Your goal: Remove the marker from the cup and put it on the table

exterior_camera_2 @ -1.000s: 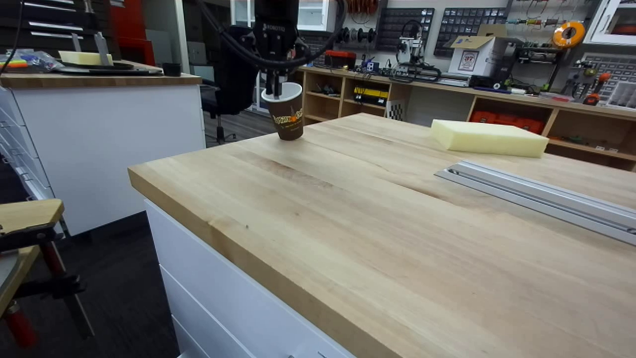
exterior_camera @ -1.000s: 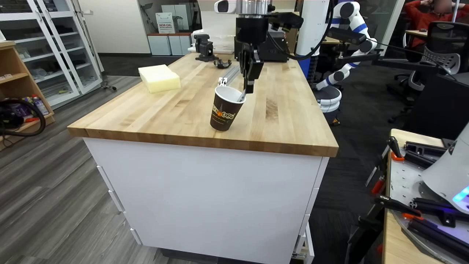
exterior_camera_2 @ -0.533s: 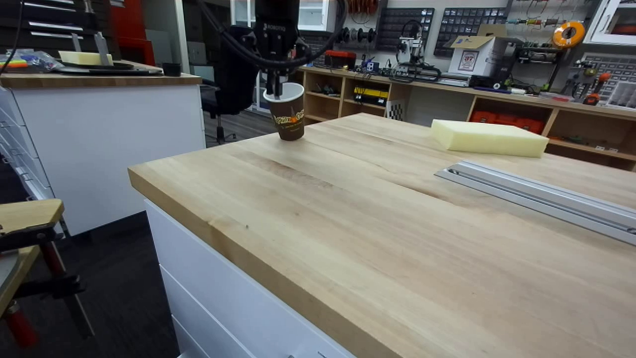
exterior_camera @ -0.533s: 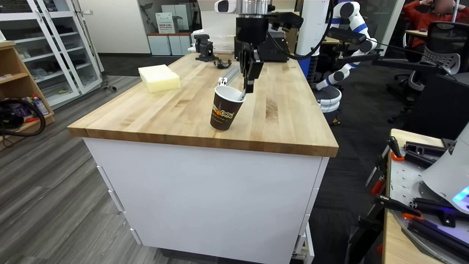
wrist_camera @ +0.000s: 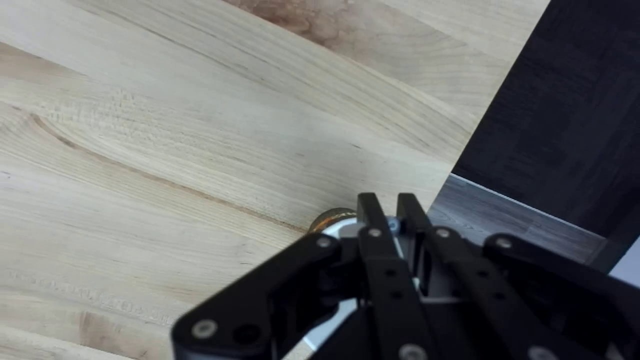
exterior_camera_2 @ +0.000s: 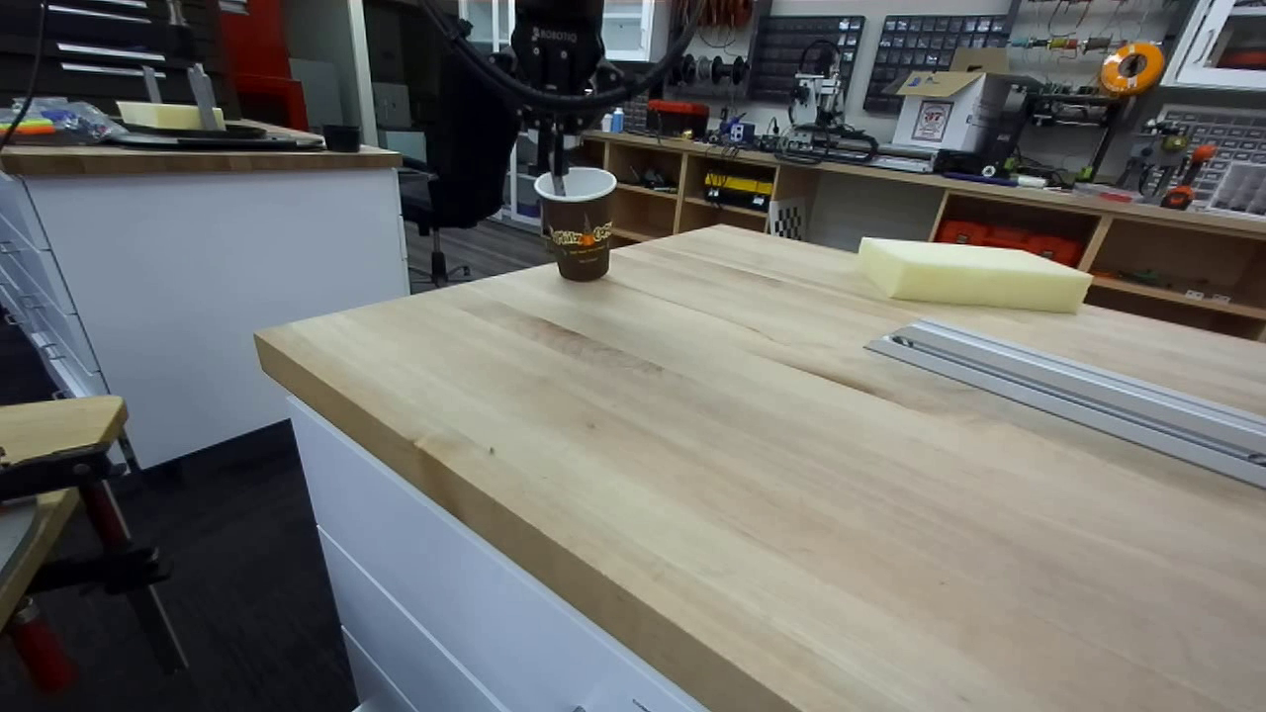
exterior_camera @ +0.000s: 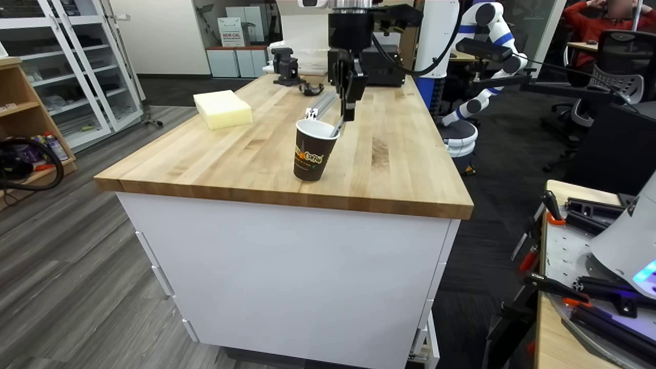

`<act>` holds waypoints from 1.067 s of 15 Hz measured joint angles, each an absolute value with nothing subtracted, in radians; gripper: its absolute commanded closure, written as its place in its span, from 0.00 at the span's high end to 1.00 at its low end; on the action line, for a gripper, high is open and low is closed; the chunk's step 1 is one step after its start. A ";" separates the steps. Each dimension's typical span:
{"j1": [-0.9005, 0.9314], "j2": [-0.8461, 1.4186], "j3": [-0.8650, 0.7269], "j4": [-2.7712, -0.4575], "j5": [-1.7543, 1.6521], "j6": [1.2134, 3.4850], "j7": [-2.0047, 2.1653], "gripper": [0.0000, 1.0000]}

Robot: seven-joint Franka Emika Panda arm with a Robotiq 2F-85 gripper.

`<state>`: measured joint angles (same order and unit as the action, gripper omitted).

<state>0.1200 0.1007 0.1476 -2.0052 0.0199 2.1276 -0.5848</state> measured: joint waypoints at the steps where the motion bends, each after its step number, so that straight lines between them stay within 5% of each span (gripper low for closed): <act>1: 0.119 0.101 0.148 -1.993 0.012 2.105 -0.585 0.06; 16: 0.097 0.080 0.123 -1.812 -0.024 1.996 -0.613 0.06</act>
<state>0.0973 0.0799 0.1233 -1.8121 -0.0235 1.9960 -0.6130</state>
